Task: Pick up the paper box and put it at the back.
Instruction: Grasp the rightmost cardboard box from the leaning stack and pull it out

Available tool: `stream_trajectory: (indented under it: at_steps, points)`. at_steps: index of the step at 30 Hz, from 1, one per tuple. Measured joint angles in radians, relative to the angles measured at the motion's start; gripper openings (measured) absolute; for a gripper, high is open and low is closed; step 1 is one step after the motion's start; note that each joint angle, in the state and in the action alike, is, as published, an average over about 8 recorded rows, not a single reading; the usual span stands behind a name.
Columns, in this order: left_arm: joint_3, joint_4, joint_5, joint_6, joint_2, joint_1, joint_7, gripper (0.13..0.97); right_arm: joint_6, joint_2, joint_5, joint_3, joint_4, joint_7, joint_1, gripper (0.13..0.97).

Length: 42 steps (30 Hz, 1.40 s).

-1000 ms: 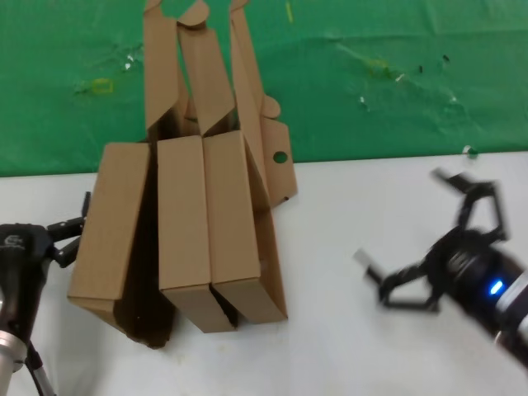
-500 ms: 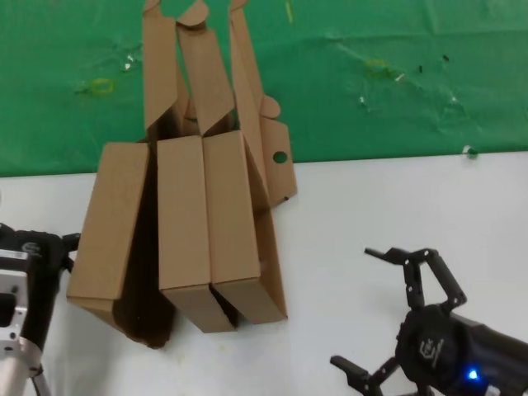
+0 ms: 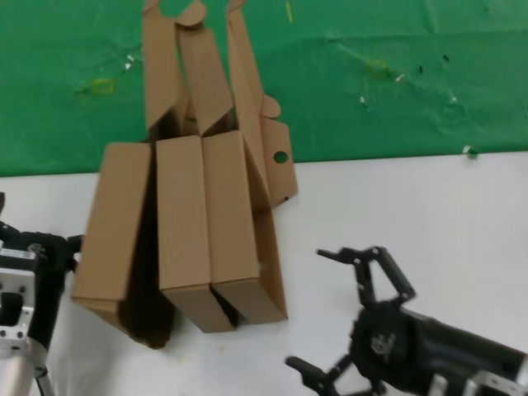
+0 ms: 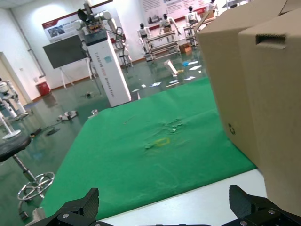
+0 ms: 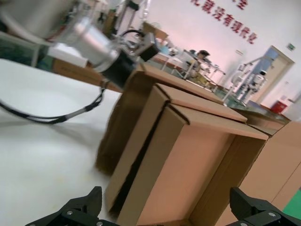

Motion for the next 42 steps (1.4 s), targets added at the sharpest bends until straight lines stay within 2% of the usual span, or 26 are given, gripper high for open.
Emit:
stream_trajectory:
  at_steps: [4,9,15,17,25,29,37,38,42]
  points:
    - [0.029,-0.003,-0.019,-0.02,-0.016,-0.001,0.009,0.966,0.04,-0.016,-0.063,-0.074,-0.022,0.081,0.073,0.953]
    - [0.044,-0.012,-0.004,-0.022,-0.021,0.002,0.014,0.966,0.073,-0.023,-0.126,-0.143,-0.045,0.16,0.13,0.934]
    - [0.044,-0.013,0.007,-0.031,-0.025,0.006,0.015,0.966,0.095,-0.029,-0.175,-0.206,-0.067,0.218,0.168,0.866]
    - [0.041,-0.011,-0.002,-0.036,-0.029,0.006,0.011,0.966,0.099,-0.032,-0.188,-0.226,-0.073,0.23,0.178,0.854]
    - [0.032,0.001,-0.067,-0.061,-0.051,0.003,-0.019,0.966,0.118,-0.049,-0.219,-0.285,-0.098,0.257,0.216,0.692]
    - [0.031,0.001,-0.074,-0.062,-0.055,0.002,-0.028,0.966,0.126,-0.054,-0.222,-0.3,-0.109,0.268,0.229,0.692]
    - [0.032,0.001,-0.063,-0.056,-0.052,0.002,-0.04,0.966,0.131,-0.037,-0.203,-0.303,-0.118,0.267,0.229,0.469]
    - [0.031,0.002,-0.062,-0.054,-0.051,0.002,-0.042,0.966,0.131,-0.035,-0.199,-0.303,-0.119,0.265,0.228,0.469]
    - [0.029,0.004,-0.055,-0.049,-0.049,0.001,-0.05,0.966,0.128,-0.03,-0.186,-0.303,-0.13,0.258,0.229,0.379]
